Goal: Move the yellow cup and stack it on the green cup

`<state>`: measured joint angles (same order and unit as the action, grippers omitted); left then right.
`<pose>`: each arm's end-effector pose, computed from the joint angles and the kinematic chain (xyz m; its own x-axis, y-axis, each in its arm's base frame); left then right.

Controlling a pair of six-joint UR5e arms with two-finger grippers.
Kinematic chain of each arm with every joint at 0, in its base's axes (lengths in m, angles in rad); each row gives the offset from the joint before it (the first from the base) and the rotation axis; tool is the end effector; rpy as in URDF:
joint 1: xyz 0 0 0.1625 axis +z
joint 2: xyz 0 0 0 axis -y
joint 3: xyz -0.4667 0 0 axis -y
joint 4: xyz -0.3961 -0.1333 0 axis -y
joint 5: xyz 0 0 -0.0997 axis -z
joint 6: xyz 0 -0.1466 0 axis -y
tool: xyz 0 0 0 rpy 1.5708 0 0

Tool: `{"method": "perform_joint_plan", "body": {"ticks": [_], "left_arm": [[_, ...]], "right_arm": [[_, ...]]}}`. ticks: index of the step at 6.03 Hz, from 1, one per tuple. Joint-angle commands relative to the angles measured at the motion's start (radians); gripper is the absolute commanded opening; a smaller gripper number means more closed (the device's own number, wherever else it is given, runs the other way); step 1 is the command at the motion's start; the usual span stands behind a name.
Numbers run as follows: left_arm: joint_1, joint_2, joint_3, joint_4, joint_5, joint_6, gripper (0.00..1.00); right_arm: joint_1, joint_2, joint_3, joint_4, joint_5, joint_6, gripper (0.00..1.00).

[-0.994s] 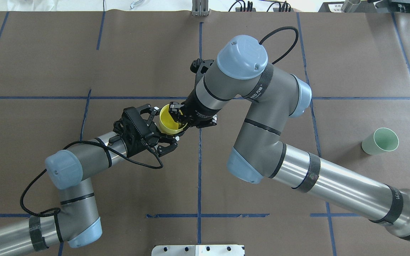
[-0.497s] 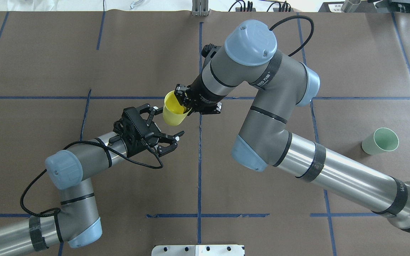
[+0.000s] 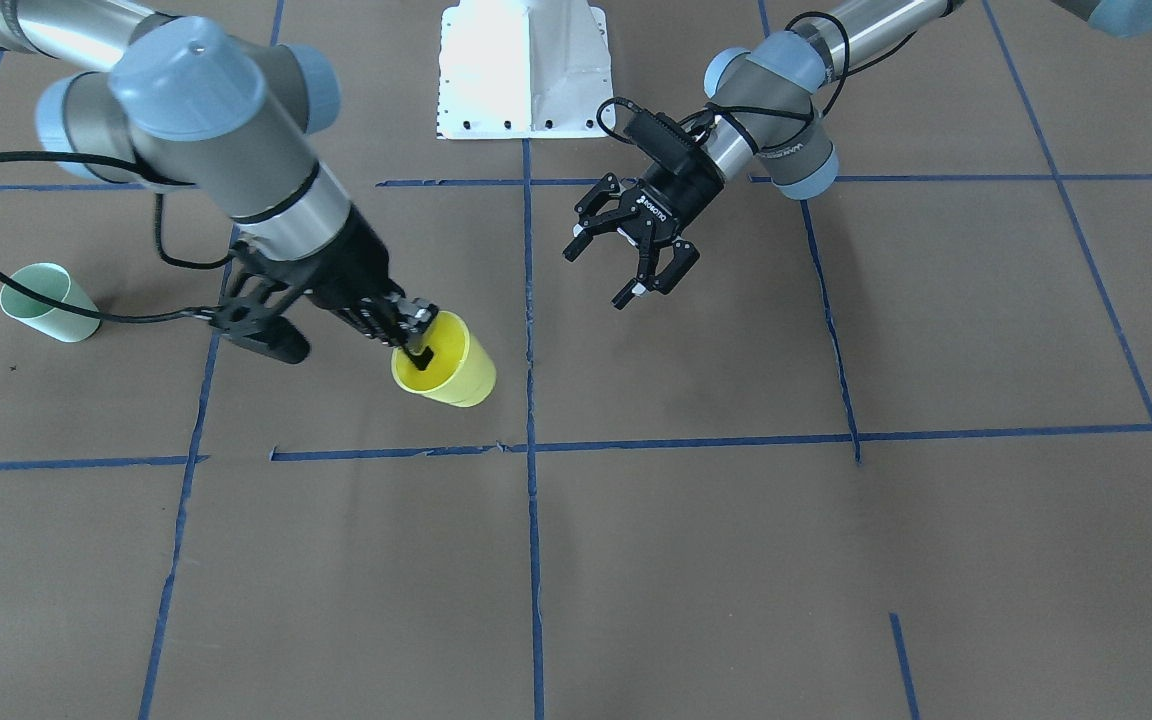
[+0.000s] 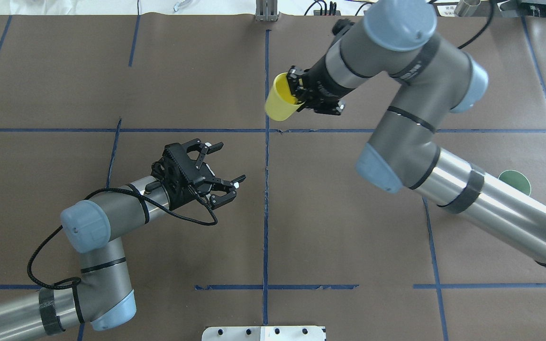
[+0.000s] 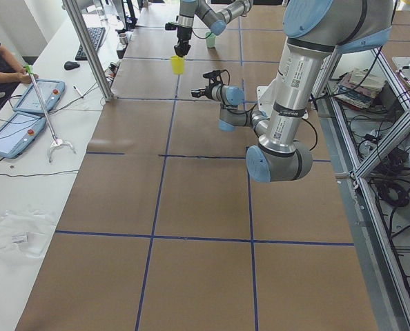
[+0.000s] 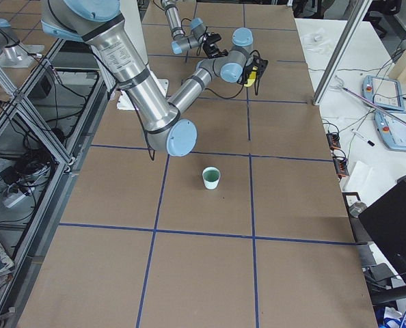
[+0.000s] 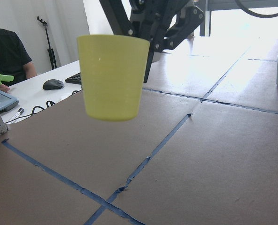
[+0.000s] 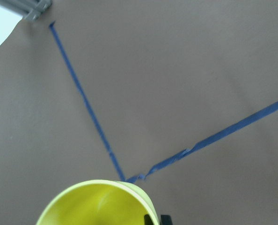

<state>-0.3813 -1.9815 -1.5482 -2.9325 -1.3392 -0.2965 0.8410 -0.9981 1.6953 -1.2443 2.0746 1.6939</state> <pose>0.5650 -0.4064 0.3170 0.4986 0.8030 -0.3266 0.3251 0.1760 0.9291 -0.4322 -0.5769 0.2820 0.2978 0.4942 0.8167 -0.4176 0.8368 -0.3541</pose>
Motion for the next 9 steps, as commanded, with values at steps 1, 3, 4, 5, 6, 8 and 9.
{"method": "perform_joint_plan", "body": {"ticks": [1, 3, 4, 5, 6, 8, 9], "left_arm": [[0.001, 0.0, 0.0, 0.001, 0.0, 0.0, 0.92], [0.006, -0.019, 0.008, 0.004, 0.017, 0.0, 0.92], [0.004, -0.013, 0.005, 0.004, 0.018, 0.0, 0.92], [-0.02, -0.01, 0.007, 0.004, 0.023, -0.001, 0.93], [-0.052, -0.007, 0.01, 0.006, 0.038, -0.01, 0.99], [-0.123, -0.007, 0.039, 0.048, 0.051, -0.168, 0.99], [-0.154, -0.007, 0.052, 0.115, 0.045, -0.226, 0.99]], "right_arm": [[0.103, -0.149, 0.041, 0.005, 0.004, -0.002, 0.0], [0.186, -0.338, 0.119, 0.003, 0.006, -0.182, 0.0], [0.226, -0.418, 0.147, 0.003, 0.013, -0.301, 0.0], [0.26, -0.466, 0.17, 0.003, 0.036, -0.372, 0.0], [0.285, -0.502, 0.191, 0.003, 0.054, -0.414, 0.0], [0.335, -0.574, 0.231, 0.005, 0.071, -0.509, 0.0], [0.342, -0.609, 0.259, 0.005, 0.073, -0.532, 0.0]]}}
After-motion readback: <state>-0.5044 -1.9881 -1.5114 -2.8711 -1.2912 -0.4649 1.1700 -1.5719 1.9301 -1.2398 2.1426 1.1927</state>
